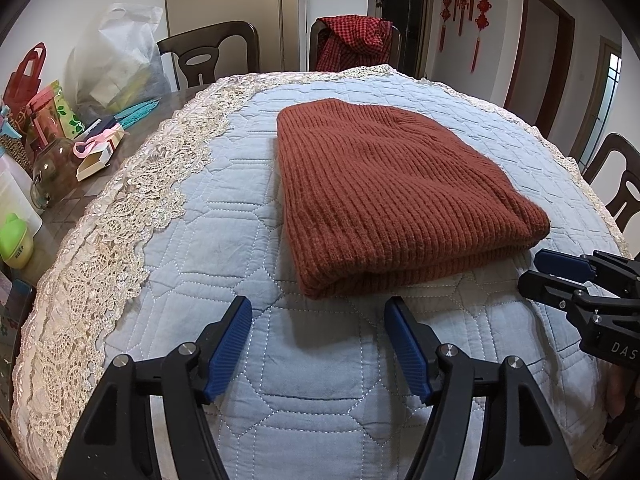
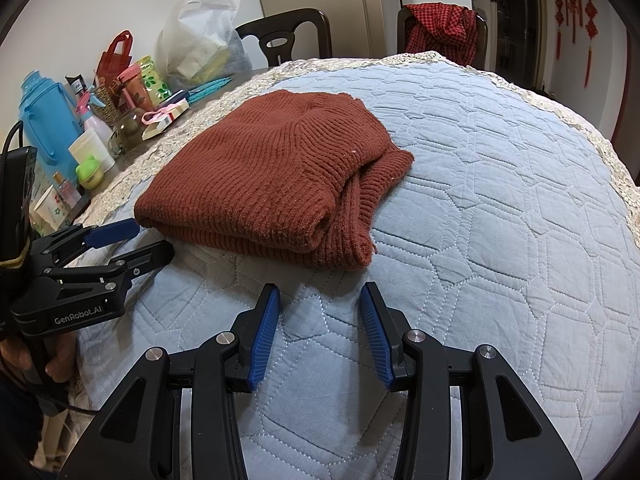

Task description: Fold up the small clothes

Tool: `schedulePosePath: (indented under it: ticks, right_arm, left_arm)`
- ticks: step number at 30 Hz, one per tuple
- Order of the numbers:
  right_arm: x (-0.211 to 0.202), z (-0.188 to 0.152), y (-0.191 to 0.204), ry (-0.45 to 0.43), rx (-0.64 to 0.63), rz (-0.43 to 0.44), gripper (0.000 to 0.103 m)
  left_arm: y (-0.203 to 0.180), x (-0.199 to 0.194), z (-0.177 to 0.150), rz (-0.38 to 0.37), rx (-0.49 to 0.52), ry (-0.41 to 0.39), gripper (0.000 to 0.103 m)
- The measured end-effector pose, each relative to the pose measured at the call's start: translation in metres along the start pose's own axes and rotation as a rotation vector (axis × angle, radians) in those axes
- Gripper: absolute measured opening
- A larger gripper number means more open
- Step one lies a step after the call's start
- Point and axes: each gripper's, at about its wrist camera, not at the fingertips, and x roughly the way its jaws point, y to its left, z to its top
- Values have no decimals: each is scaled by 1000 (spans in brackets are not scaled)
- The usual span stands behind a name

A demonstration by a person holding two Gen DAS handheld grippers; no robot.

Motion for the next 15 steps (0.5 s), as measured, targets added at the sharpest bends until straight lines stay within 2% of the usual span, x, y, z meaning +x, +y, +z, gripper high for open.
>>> schedulePosePath:
  ticks: [15]
  right_arm:
    - [0,0,1,0,1,1,43]
  left_arm:
    - [-1,0,-1,12,4,-1,72]
